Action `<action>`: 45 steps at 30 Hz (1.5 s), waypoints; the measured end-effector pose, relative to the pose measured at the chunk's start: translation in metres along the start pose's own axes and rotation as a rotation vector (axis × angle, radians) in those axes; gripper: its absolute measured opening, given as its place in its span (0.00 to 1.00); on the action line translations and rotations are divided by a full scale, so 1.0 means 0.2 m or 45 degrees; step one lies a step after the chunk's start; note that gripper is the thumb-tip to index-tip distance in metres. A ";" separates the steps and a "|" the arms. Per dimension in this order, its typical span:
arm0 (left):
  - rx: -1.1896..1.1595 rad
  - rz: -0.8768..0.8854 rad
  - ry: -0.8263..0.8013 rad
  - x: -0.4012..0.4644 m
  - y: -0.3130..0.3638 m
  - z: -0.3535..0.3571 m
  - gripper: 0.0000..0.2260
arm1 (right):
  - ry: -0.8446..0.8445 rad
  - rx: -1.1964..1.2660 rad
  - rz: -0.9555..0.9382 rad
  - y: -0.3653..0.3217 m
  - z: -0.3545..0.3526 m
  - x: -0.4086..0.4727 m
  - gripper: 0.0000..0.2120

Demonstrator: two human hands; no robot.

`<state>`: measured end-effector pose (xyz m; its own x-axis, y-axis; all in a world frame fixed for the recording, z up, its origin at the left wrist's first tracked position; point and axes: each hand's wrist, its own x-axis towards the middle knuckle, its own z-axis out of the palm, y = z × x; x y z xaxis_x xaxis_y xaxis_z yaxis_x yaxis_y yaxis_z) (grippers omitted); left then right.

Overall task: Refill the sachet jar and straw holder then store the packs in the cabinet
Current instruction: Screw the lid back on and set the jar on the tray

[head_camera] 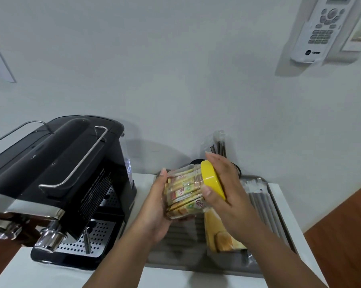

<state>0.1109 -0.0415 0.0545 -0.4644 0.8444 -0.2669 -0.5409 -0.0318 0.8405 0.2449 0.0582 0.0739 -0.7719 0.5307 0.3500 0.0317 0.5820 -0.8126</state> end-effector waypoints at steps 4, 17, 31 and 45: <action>0.039 0.050 -0.017 -0.03 0.02 0.00 0.27 | 0.038 -0.057 -0.080 0.00 0.02 0.00 0.23; 1.336 0.882 0.001 -0.07 0.10 0.04 0.27 | -0.006 1.063 0.612 -0.02 0.04 0.03 0.23; -0.012 0.196 -0.110 -0.09 0.15 0.13 0.29 | 0.171 0.334 -0.038 0.04 0.07 0.01 0.20; 0.019 0.287 -0.118 -0.09 0.15 0.16 0.25 | 0.230 0.283 0.008 0.00 0.04 0.08 0.16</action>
<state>0.1248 -0.0399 0.0994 -0.5055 0.8624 -0.0278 -0.4201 -0.2178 0.8809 0.2278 0.0622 0.0755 -0.6461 0.6466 0.4055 -0.1194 0.4392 -0.8904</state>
